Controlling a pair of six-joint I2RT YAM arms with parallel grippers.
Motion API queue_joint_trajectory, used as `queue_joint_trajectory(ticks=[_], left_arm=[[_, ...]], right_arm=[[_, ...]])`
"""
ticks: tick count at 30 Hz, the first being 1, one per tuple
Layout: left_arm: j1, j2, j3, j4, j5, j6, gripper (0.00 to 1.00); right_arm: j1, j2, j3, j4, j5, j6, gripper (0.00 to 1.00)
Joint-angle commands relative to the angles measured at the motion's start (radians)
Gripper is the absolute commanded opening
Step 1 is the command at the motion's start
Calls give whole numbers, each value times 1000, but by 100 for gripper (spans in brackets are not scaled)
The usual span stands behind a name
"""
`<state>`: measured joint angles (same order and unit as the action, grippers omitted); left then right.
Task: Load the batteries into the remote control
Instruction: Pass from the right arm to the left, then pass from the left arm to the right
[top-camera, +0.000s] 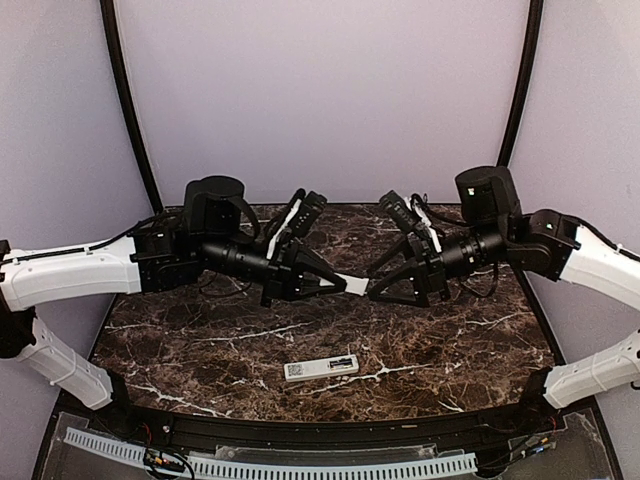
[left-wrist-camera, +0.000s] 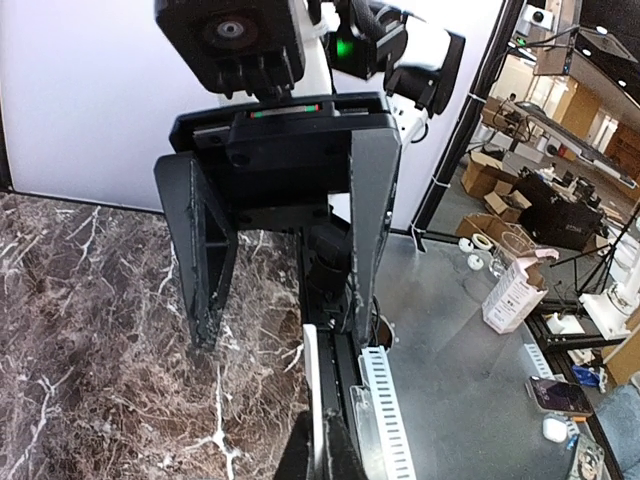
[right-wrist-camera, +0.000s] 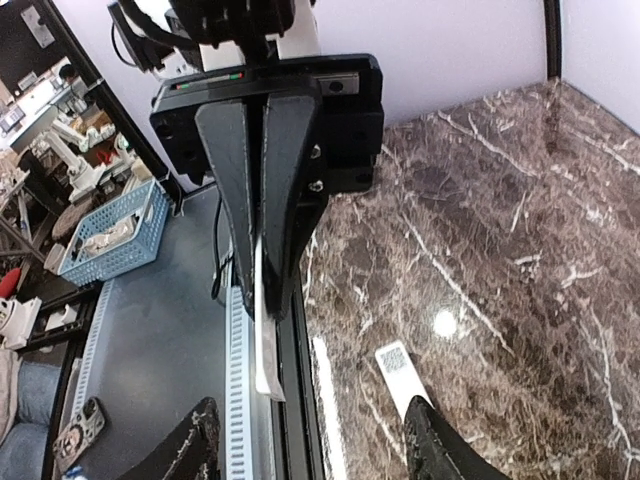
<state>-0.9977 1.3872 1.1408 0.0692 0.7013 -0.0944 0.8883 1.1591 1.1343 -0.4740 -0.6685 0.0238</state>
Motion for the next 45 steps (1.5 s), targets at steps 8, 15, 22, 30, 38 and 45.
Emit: queue_joint_trajectory(ticks=[8, 15, 22, 30, 38, 45], left_arm=[[1, -57, -62, 246, -45, -96, 0], [0, -50, -68, 259, -41, -102, 0], [0, -54, -68, 254, -46, -92, 0], [-1, -120, -82, 40, -235, 123, 96], [-9, -134, -180, -367, -516, 408, 99], [-104, 7, -284, -382, -570, 469, 99]], right_arm=[[1, -27, -204, 690, -28, 430, 42], [6, -4, -207, 755, -78, 438, 19], [6, 2, -186, 703, -103, 413, 0], [-20, 29, -101, 407, -35, 415, 0], [-205, 90, -233, 187, -77, 591, 0], [-218, 223, -344, 275, -180, 652, 0]])
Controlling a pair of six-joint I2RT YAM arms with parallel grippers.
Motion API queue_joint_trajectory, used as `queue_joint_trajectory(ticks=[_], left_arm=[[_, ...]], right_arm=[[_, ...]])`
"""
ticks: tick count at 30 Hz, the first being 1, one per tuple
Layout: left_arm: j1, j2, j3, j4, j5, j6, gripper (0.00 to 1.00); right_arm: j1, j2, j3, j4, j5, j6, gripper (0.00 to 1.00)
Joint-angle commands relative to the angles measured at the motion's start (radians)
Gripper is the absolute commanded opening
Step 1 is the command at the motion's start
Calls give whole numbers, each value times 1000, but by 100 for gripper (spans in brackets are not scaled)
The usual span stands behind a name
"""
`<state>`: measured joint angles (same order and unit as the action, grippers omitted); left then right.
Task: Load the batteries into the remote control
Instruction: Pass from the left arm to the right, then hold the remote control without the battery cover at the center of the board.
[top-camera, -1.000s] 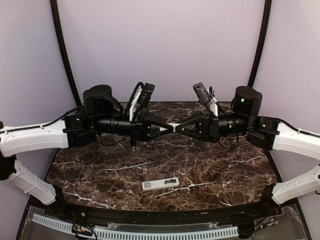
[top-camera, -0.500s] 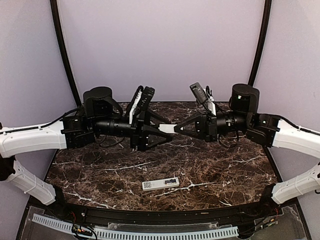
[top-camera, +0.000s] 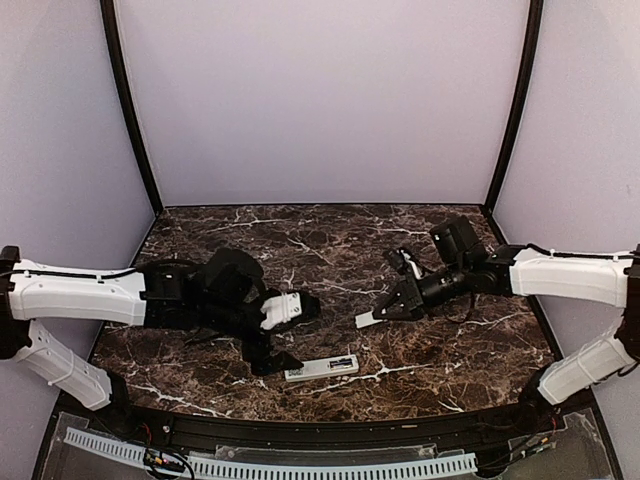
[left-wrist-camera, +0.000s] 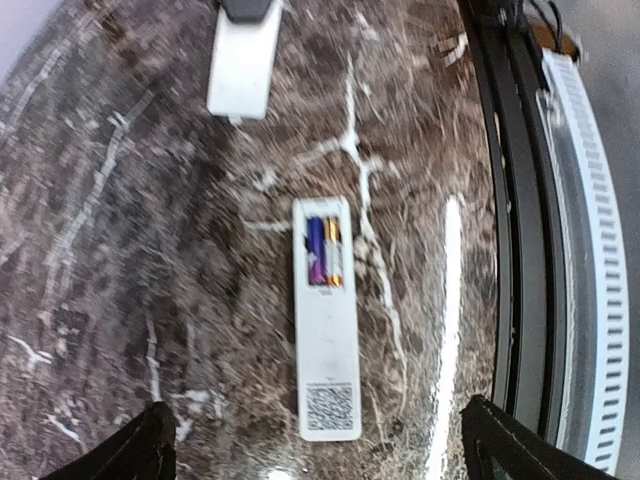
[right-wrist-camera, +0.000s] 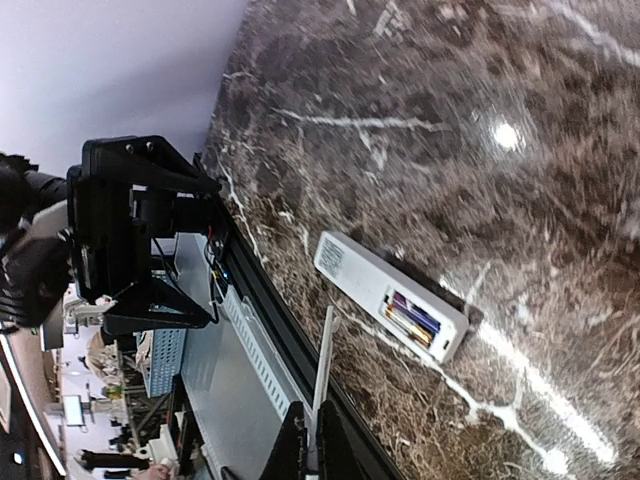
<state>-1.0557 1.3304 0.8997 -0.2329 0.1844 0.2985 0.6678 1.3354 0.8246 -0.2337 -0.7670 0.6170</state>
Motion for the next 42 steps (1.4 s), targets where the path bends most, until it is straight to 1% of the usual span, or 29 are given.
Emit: queue_joint_trajectory(ticks=[1, 5, 9, 11, 15, 20, 23, 27, 30, 36, 42], left_arm=[[-49, 100, -47, -75, -58, 82, 99], [-51, 196, -50, -63, -103, 89, 99], [-50, 247, -57, -41, -130, 80, 99], [-50, 261, -65, -27, -133, 79, 97], [-49, 298, -66, -17, -154, 74, 92], [-47, 379, -29, -53, -159, 56, 82], [-36, 402, -5, -83, -134, 47, 75], [-30, 406, 11, -110, -86, 46, 69], [-29, 403, 15, -123, -65, 52, 69], [-30, 409, 26, -138, -54, 54, 63], [-30, 418, 34, -146, -53, 53, 62]], right_arm=[[2, 63, -45, 61, -91, 70, 0], [18, 152, -80, 196, -127, 126, 0], [49, 252, -90, 325, -158, 175, 0], [63, 291, -85, 361, -161, 189, 0], [84, 347, -69, 399, -171, 199, 0], [85, 386, -74, 433, -175, 207, 0], [86, 415, -77, 453, -178, 216, 0], [91, 435, -82, 484, -183, 231, 0], [97, 445, -82, 482, -177, 230, 0], [105, 449, -88, 480, -175, 236, 0], [114, 452, -97, 478, -167, 244, 0]])
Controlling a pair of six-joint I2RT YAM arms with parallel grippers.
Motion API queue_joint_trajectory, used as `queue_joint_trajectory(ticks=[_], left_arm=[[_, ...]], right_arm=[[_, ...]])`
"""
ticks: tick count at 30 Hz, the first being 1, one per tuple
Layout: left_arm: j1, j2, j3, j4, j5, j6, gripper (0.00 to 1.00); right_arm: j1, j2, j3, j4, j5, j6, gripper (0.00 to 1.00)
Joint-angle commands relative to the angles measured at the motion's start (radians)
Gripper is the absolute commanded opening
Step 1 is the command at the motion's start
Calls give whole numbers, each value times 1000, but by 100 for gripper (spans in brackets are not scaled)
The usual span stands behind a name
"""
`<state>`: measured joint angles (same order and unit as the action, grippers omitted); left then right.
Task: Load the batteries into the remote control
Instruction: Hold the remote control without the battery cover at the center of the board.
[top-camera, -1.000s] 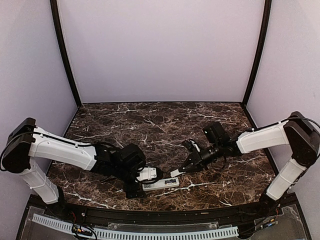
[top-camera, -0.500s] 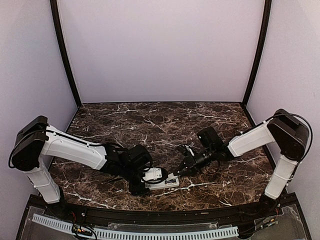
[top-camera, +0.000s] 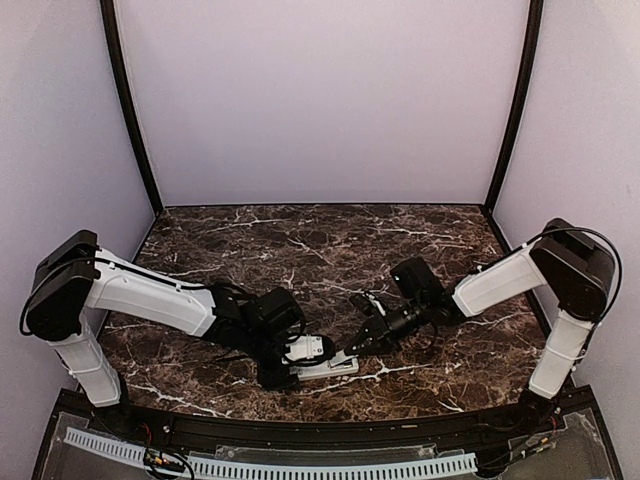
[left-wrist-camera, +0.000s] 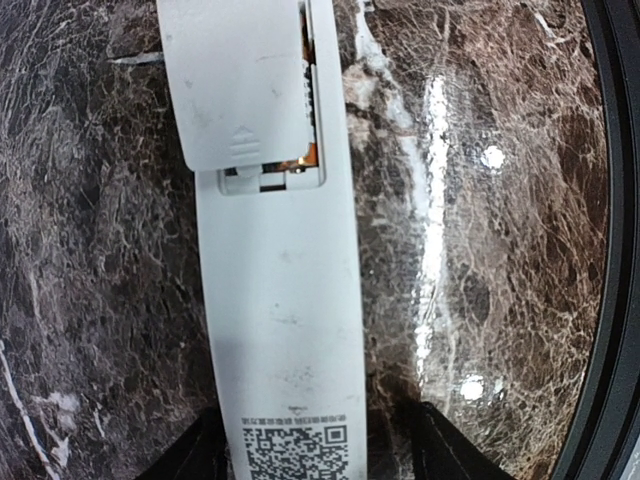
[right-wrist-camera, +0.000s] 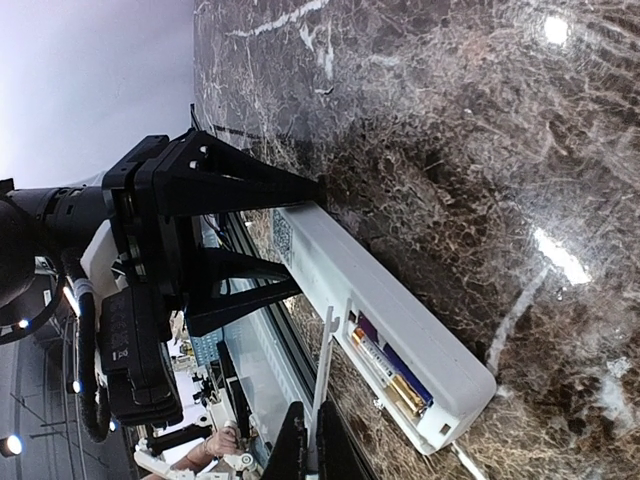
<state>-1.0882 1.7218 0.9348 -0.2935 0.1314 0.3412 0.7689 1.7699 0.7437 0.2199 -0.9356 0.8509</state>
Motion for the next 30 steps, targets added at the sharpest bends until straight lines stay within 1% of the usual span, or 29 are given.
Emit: queue_joint_trajectory(ticks=[1, 11, 18, 22, 27, 30], left_arm=[[3, 27, -1, -85, -2, 9, 62], [4, 33, 7, -94, 1, 10, 61], [2, 36, 10, -99, 5, 12, 62], [4, 36, 13, -102, 7, 12, 62], [9, 12, 41, -111, 33, 4, 67], [14, -24, 54, -41, 91, -18, 70]], right_arm=[[14, 20, -19, 31, 3, 13, 0], [14, 49, -17, 38, 19, 4, 0], [18, 82, -32, 111, 17, 39, 0], [21, 96, -31, 119, 28, 43, 0], [26, 105, -38, 136, 46, 58, 0], [27, 108, -45, 127, 63, 50, 0]])
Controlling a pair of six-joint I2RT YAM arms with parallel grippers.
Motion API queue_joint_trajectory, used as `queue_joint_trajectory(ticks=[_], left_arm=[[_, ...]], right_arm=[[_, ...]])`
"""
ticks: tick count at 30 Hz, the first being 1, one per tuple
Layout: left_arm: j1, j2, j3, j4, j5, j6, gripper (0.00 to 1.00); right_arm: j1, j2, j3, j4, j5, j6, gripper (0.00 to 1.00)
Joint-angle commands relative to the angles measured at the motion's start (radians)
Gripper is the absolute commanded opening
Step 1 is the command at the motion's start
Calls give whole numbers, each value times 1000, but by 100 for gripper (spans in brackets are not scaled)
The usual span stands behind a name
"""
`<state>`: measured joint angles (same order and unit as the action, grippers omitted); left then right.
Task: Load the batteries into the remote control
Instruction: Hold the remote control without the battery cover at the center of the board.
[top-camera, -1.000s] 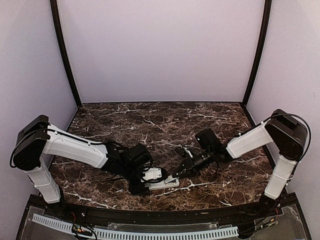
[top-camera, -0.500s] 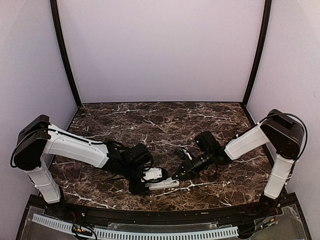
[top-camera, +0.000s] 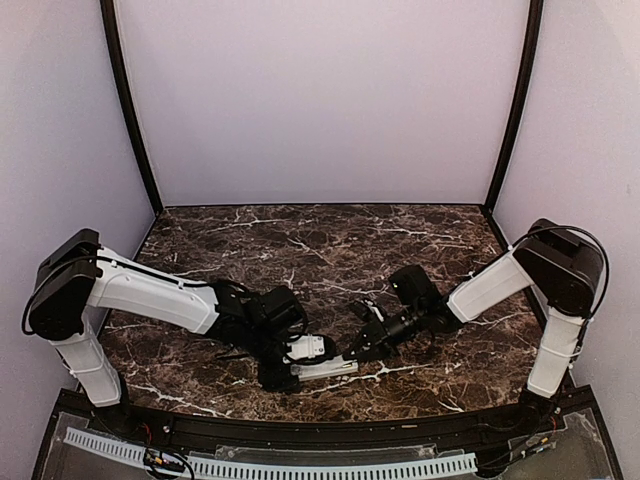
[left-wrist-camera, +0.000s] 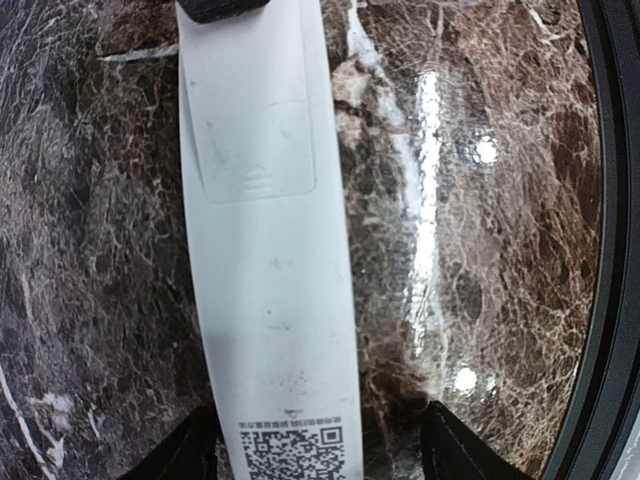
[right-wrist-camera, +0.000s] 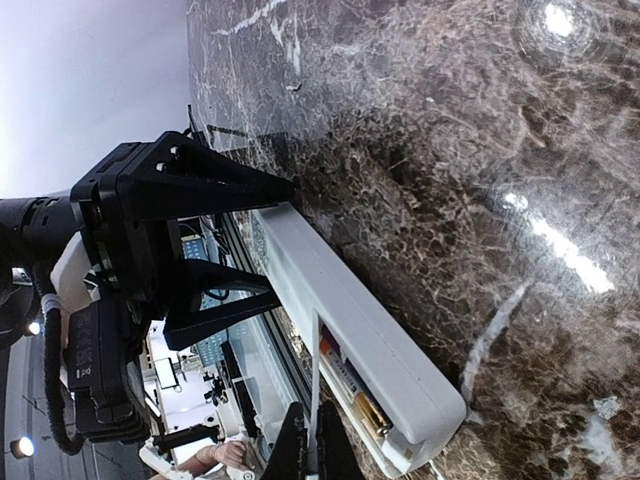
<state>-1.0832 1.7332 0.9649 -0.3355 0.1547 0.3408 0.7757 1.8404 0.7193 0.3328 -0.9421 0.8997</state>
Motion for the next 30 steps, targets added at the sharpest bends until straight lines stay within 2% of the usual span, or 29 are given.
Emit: queue_joint_trajectory(ticks=[1, 6, 10, 13, 17, 27, 30], left_arm=[[9, -49, 28, 20, 83, -23, 71], [9, -64, 42, 194, 162, -73, 74], [9, -21, 55, 255, 134, -74, 66], [9, 26, 80, 262, 175, -64, 57], [9, 76, 115, 264, 192, -57, 50], [9, 143, 150, 217, 186, -40, 49], [9, 157, 156, 211, 173, -39, 45]], right_arm=[[20, 37, -22, 5, 77, -4, 0], [20, 45, -26, -24, 95, -32, 0], [21, 45, -18, -50, 101, -54, 0], [20, 46, -8, -64, 103, -67, 0], [21, 48, 2, -70, 104, -74, 0], [20, 50, 17, -83, 98, -85, 0], [20, 52, 22, -88, 95, -91, 0]])
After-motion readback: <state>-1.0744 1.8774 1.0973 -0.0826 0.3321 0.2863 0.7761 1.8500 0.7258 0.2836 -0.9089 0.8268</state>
